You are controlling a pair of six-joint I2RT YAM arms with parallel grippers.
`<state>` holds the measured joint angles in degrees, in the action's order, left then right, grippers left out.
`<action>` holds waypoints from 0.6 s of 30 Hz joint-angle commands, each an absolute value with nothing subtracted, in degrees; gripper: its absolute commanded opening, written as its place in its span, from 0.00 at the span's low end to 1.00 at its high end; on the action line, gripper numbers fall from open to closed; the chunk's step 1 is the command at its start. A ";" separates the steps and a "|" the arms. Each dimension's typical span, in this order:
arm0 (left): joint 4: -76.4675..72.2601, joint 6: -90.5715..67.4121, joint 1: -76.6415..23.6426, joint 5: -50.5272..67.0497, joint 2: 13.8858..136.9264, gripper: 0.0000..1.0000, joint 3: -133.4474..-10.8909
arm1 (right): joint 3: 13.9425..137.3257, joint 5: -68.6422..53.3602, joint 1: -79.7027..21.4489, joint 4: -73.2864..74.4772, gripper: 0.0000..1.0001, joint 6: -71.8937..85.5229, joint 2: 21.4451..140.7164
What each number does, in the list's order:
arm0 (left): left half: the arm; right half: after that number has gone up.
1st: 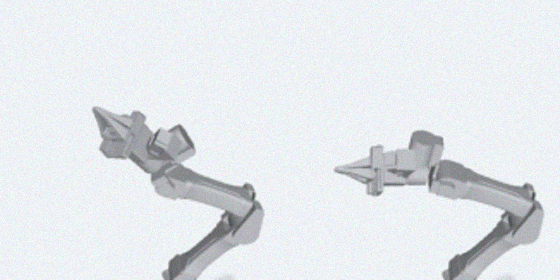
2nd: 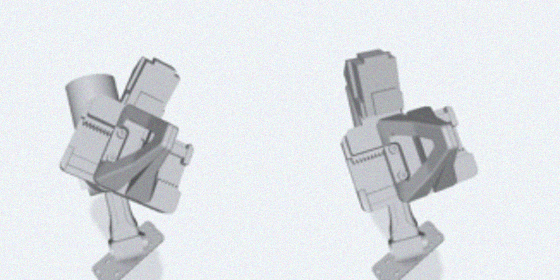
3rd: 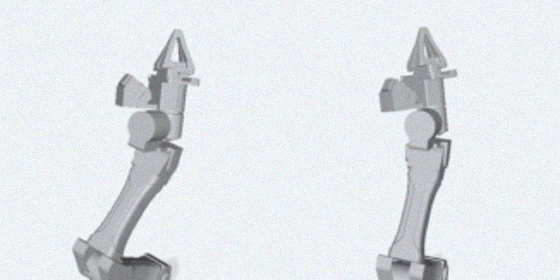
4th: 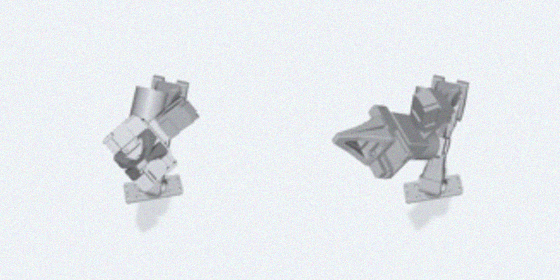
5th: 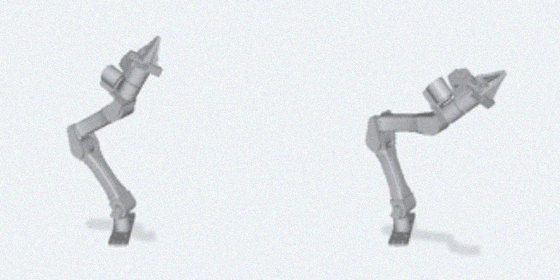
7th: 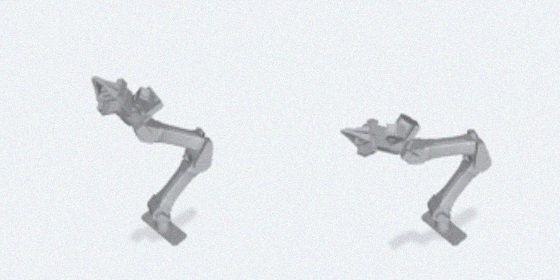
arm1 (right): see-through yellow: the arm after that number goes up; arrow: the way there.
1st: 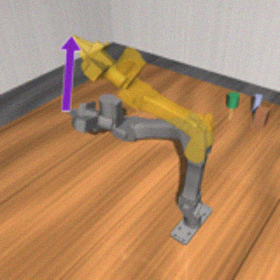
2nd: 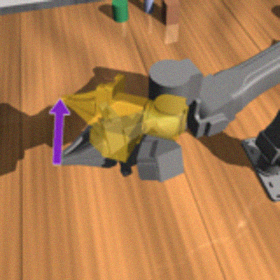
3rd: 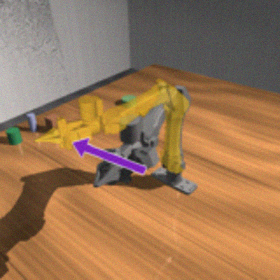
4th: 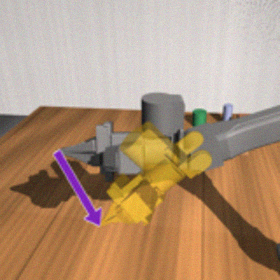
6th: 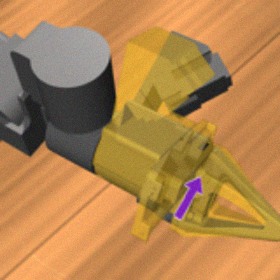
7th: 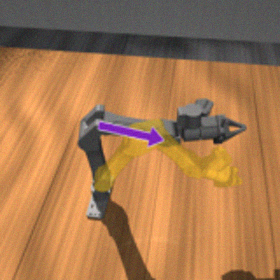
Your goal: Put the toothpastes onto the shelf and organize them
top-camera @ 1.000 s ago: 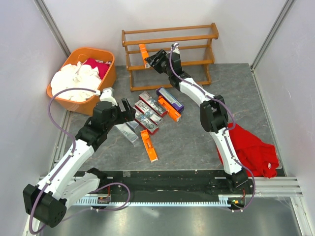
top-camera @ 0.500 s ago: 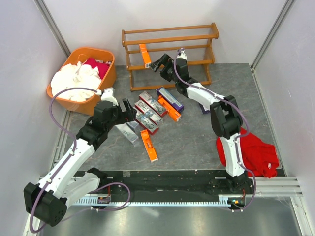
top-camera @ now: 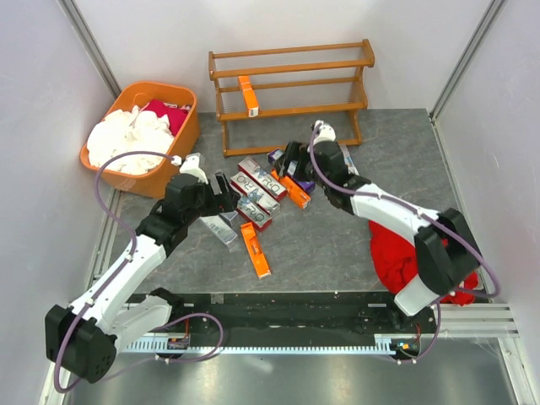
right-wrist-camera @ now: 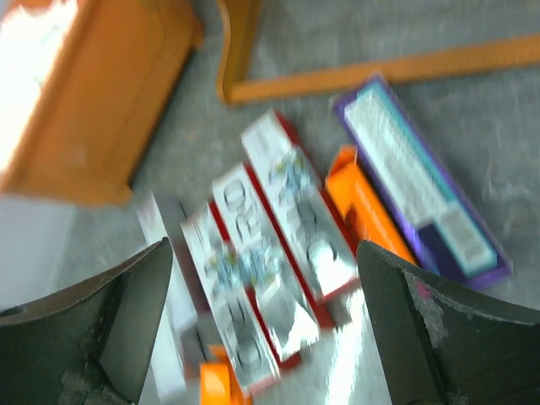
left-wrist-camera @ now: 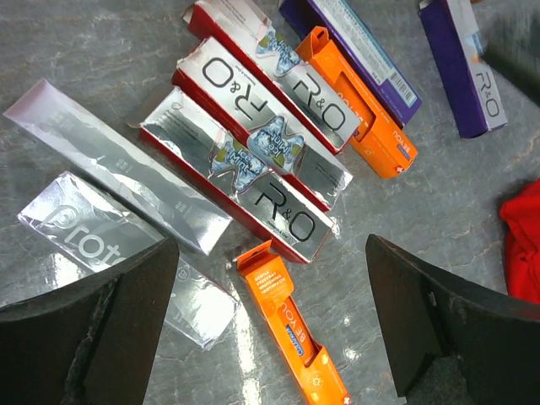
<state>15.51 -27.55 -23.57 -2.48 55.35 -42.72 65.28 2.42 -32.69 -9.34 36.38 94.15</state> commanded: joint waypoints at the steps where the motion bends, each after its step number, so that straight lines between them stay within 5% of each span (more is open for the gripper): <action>1: 11.95 -30.23 -22.94 -0.18 56.77 1.00 -42.28 | 57.93 7.11 -39.27 -2.56 0.98 29.45 87.38; 18: 11.51 -32.87 -22.24 3.25 58.80 1.00 -41.22 | 55.19 25.92 -71.18 11.78 0.93 31.64 90.17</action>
<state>13.74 -31.00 -22.57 2.09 58.81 -41.58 51.88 20.21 -68.31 10.04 30.39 87.79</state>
